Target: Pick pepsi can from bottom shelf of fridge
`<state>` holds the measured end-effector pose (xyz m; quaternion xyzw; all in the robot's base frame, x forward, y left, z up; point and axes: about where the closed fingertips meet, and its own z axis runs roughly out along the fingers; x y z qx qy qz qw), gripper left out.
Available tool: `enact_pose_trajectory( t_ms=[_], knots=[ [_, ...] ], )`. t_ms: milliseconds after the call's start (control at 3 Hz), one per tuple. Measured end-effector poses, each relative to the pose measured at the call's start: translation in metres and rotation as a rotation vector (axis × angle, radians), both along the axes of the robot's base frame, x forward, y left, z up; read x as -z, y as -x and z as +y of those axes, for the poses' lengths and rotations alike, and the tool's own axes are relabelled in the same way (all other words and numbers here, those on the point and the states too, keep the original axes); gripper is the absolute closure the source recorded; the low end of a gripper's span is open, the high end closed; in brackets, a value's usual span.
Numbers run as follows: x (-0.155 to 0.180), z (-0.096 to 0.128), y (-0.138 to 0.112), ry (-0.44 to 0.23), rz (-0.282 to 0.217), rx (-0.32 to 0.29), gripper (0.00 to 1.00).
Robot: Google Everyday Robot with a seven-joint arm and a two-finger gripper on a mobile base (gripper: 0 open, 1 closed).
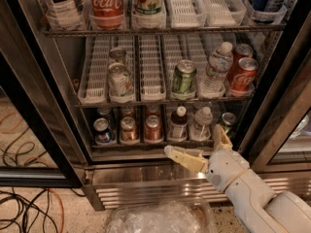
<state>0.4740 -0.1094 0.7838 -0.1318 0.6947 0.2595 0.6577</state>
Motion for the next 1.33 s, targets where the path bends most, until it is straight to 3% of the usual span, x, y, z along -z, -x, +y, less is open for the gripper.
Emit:
enact_pose_trajectory(
  t_ms=[333,667,1000,1333],
  knots=[
    [0.0,0.0,0.0,0.0,0.0,0.0,0.0],
    [0.006,-0.001,0.0,0.053,-0.038,0.009,0.0],
    [0.025,-0.002,0.004,0.131,-0.097,0.033,0.0],
    [0.078,0.021,0.001,0.139,-0.205,0.064,0.0]
  ],
)
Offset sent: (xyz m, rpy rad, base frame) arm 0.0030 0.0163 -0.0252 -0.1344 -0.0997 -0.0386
